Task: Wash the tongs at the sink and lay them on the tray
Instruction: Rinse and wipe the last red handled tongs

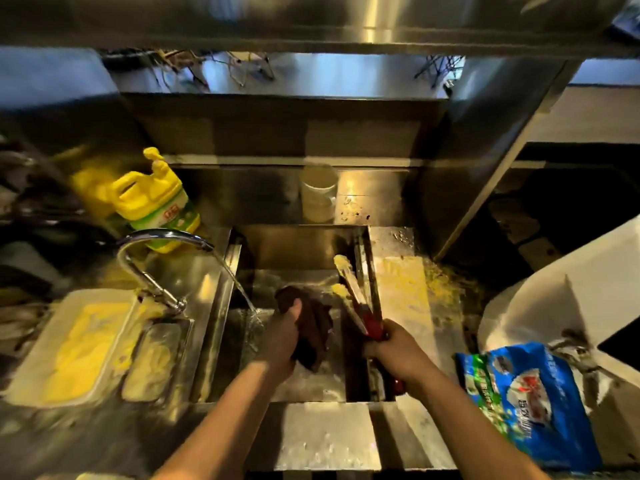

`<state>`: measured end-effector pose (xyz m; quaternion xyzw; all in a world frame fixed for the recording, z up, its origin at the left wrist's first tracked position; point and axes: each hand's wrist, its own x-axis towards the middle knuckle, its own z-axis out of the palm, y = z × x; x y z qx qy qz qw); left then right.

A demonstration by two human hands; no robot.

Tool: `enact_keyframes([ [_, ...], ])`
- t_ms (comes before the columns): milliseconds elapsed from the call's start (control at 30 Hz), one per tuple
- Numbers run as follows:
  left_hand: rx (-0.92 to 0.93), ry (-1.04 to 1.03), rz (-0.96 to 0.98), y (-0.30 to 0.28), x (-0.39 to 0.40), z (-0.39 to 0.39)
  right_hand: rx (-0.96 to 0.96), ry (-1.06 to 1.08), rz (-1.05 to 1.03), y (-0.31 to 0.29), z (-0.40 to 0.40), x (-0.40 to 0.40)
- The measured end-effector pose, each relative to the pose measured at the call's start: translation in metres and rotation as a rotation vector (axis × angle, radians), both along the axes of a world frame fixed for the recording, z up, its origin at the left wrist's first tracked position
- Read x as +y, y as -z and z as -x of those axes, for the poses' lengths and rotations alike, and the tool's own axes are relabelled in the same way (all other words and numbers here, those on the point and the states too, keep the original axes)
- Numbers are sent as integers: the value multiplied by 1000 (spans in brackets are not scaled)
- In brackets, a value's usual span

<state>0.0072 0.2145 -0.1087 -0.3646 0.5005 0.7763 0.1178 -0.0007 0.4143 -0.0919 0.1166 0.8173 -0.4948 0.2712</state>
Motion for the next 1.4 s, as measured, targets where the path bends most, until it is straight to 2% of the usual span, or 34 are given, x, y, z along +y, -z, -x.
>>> enact_keyframes([
  [67,56,-52,2,3,-27,-2,-108,42,247,-5,-1,-24],
  [133,118,-138,-23,5,-64,-3,-188,35,381,-5,0,-58],
  [267,179,-293,-177,16,-110,-2,-190,-92,322,-8,5,-100],
  [367,141,-280,-254,27,-134,2,-245,-154,336,-13,6,-122],
  [500,111,-286,-244,23,-143,27,-254,-197,388,-24,7,-150],
  [567,70,-302,-175,19,-146,45,-276,-205,404,-29,4,-157],
  [633,19,-242,-158,13,-150,62,-281,-235,401,-33,-1,-156],
  [800,16,-58,-7,7,-122,71,-103,-268,183,-36,5,-162],
  [967,21,-100,-70,9,-123,79,-109,-298,206,-35,-3,-157],
  [1100,30,-51,-18,5,-118,80,-99,-242,221,-33,-4,-158],
  [1233,51,-180,-25,3,-122,84,-110,-246,197,-33,-3,-158],
  [1400,61,-205,-78,10,-114,86,-130,-250,227,-37,8,-163],
])
